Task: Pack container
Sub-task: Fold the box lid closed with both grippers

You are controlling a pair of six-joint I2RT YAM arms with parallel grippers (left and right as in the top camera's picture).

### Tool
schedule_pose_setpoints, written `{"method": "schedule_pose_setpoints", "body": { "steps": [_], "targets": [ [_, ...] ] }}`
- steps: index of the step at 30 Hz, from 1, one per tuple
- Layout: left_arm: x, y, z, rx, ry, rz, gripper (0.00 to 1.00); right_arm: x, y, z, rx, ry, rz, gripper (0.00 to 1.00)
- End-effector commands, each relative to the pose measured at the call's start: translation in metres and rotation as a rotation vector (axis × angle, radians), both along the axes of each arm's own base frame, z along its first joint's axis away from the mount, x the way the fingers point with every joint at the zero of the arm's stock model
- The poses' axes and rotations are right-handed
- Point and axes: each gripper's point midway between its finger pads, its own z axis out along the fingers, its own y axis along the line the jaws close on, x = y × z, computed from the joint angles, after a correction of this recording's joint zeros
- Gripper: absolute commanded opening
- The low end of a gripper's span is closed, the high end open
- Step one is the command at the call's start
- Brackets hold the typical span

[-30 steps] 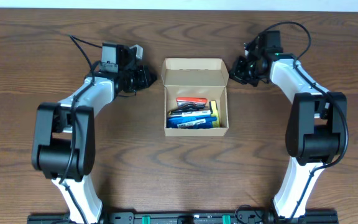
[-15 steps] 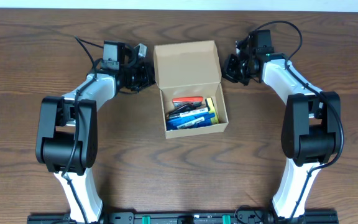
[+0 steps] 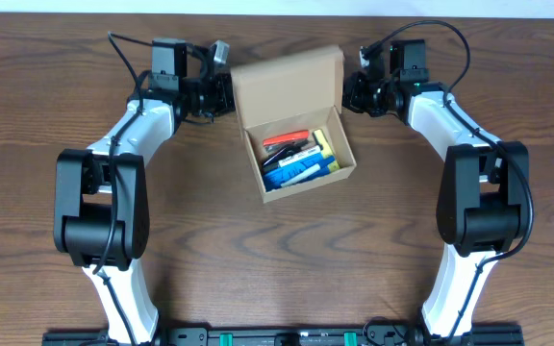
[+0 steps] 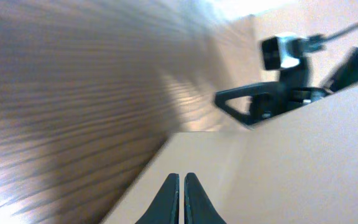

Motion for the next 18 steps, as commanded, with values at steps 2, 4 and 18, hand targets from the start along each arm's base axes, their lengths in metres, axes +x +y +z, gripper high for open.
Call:
{"method": "schedule_pose_setpoints", "body": {
  "steps": [2, 4, 18],
  "targets": [
    [-0.004, -0.011, 0.034, -0.048, -0.092, -0.079, 0.06, -0.001, 0.002, 0.035, 0.011, -0.142, 0.095, 0.01],
    [-0.005, -0.012, 0.036, -0.050, -0.097, -0.084, 0.06, 0.000, 0.000, 0.045, 0.001, -0.182, 0.104, 0.01],
    [-0.038, -0.004, 0.055, 0.099, -0.135, -0.114, 0.06, -0.019, 0.001, 0.097, -0.074, -0.348, 0.211, 0.01]
  ]
}}
